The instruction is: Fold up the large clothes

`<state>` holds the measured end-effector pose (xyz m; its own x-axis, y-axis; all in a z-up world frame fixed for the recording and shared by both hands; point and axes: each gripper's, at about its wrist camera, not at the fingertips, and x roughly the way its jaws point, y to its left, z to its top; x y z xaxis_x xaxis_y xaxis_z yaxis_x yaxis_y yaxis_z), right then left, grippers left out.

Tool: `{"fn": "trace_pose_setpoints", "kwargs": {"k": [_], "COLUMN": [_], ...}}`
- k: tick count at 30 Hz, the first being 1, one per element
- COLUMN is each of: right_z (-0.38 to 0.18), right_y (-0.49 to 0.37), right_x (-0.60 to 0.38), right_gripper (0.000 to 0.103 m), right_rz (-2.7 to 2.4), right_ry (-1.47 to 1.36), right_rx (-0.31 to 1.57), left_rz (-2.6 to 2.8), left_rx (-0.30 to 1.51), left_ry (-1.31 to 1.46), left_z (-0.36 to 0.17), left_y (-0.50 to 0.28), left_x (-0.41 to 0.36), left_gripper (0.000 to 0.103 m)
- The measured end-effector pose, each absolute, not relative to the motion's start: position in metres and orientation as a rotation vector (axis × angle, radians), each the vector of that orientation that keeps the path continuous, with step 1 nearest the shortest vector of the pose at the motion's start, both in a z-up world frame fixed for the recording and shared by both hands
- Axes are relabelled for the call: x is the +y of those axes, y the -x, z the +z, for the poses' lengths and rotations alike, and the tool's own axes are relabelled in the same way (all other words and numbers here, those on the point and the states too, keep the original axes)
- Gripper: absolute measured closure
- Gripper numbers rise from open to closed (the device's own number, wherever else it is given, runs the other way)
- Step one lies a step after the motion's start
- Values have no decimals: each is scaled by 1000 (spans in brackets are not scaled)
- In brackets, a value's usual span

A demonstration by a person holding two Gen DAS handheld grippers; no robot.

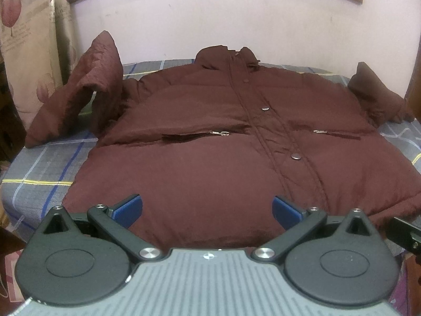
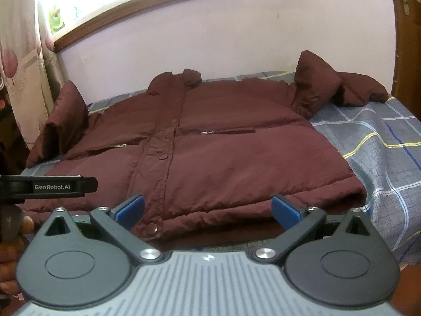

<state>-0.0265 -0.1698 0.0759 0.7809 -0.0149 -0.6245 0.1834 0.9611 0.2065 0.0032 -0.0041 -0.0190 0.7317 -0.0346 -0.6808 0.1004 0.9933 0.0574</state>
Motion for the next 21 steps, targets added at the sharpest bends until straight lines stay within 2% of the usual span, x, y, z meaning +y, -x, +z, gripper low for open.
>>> {"fn": "trace_pose_setpoints", "kwargs": {"k": [21], "right_z": [72], "right_y": [20], "right_x": [-168], "right_gripper": [0], "right_rz": [-123], "right_ry": [-273], "right_rx": [707], "left_rz": [-64], "left_rx": [771], "left_ry": [-77], "left_z": [-25], "left_y": [-8], "left_x": [0], "left_gripper": [0]}}
